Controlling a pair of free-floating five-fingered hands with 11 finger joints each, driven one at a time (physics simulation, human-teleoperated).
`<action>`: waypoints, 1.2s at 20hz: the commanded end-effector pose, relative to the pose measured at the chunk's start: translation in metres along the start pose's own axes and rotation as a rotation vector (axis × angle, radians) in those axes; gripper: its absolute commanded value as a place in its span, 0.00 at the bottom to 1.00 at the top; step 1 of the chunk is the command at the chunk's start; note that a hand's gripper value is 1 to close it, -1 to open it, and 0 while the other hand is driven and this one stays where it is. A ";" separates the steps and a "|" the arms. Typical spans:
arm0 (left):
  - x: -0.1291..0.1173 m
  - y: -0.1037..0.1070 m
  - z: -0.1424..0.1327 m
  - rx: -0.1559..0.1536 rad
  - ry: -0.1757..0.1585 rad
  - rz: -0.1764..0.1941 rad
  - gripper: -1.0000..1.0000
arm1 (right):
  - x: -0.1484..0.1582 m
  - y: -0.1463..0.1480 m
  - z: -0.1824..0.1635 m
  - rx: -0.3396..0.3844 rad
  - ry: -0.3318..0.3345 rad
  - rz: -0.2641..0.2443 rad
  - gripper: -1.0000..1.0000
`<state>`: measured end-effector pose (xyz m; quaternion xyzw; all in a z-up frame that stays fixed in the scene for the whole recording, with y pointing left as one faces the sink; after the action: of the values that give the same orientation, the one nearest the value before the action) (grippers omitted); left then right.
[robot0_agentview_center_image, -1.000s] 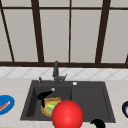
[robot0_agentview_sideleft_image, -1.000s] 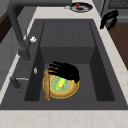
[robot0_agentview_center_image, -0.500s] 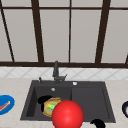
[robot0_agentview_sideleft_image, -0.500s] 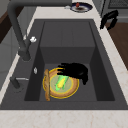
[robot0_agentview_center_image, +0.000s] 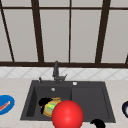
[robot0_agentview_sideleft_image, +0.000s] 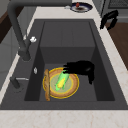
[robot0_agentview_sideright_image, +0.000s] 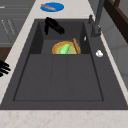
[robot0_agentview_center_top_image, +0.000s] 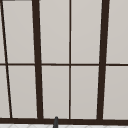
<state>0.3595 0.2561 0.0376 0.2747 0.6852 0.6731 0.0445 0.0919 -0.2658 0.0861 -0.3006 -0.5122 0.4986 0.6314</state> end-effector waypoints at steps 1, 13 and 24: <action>0.005 0.003 -0.009 -0.109 0.042 0.044 0.00 | 0.000 0.000 0.000 0.000 0.000 0.000 0.50; 0.031 0.033 -0.029 -0.183 0.112 0.063 0.00 | 0.000 0.000 0.000 0.000 0.000 0.000 0.50; 0.058 0.065 -0.038 -0.138 0.070 0.067 0.00 | 0.000 0.000 0.000 0.000 0.000 0.000 0.50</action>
<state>0.3157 0.2437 0.1215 0.2698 0.6291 0.7288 0.0172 0.0919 -0.2658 0.0861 -0.3006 -0.5122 0.4986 0.6314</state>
